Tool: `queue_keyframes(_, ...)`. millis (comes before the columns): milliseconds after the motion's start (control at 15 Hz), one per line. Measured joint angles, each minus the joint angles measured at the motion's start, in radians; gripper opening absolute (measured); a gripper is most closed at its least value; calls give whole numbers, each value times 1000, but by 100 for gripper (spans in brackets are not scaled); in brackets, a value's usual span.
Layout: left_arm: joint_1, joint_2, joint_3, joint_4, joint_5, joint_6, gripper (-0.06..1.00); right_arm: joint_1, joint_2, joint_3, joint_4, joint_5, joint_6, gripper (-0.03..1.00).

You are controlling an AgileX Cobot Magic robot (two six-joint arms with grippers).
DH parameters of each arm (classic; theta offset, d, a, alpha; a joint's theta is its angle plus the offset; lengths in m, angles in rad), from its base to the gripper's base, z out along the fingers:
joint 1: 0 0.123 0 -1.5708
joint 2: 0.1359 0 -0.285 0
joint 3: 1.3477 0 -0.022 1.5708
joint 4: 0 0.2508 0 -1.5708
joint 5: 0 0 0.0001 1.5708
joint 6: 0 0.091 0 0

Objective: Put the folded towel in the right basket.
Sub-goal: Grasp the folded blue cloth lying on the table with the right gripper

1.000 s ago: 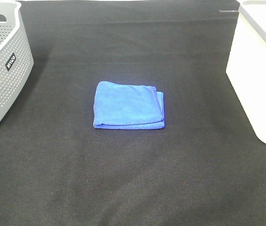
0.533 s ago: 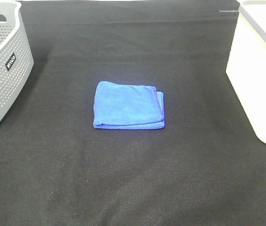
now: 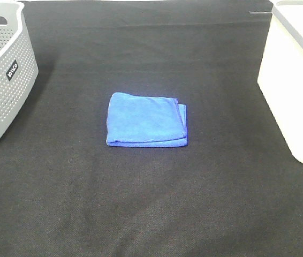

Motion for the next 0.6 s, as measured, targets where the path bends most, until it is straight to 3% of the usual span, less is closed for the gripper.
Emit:
queue_keyframes(67, 0, 0, 0, 0, 0, 0, 99, 0, 196, -165, 34, 7, -1, 89)
queue_keyframes(267, 0, 0, 0, 0, 0, 0, 99, 0, 515, -430, 50, 61, -1, 89)
queue_keyframes(600, 0, 0, 0, 0, 0, 0, 99, 0, 787, -613, 52, 100, -1, 89)
